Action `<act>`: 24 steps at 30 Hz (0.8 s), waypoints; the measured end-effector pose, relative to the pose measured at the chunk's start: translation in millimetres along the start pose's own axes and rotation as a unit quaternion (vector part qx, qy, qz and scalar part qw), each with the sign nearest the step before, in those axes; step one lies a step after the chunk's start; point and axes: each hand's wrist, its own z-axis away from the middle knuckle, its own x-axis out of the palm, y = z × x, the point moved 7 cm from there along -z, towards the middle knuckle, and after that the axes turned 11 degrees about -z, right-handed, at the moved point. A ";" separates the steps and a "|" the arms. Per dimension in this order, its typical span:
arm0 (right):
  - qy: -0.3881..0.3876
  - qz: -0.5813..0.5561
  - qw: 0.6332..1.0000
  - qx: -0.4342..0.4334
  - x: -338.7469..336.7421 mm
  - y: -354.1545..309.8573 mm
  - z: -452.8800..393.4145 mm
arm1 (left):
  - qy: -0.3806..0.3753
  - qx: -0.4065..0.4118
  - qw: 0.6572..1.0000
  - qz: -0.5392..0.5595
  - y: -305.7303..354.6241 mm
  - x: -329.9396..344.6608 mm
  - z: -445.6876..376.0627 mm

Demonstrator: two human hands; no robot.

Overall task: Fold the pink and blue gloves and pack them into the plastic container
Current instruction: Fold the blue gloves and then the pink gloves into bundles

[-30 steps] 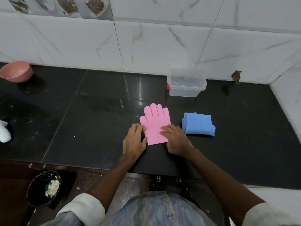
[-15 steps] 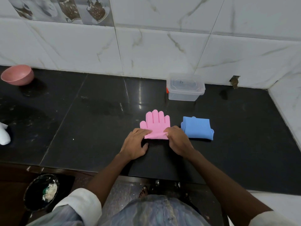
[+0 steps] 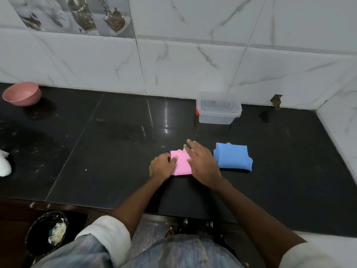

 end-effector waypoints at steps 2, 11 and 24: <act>-0.090 0.031 0.995 -0.017 25.1 3.0 6.7 | 0.002 -0.021 1.000 0.006 0.7 -0.4 -3.8; -0.129 0.001 0.991 0.043 39.7 19.9 -0.9 | 0.128 0.133 0.982 -0.046 30.6 -8.8 9.8; -0.195 -0.077 0.973 0.092 43.4 28.3 -14.2 | -0.009 0.146 0.981 -0.131 33.1 14.5 -2.6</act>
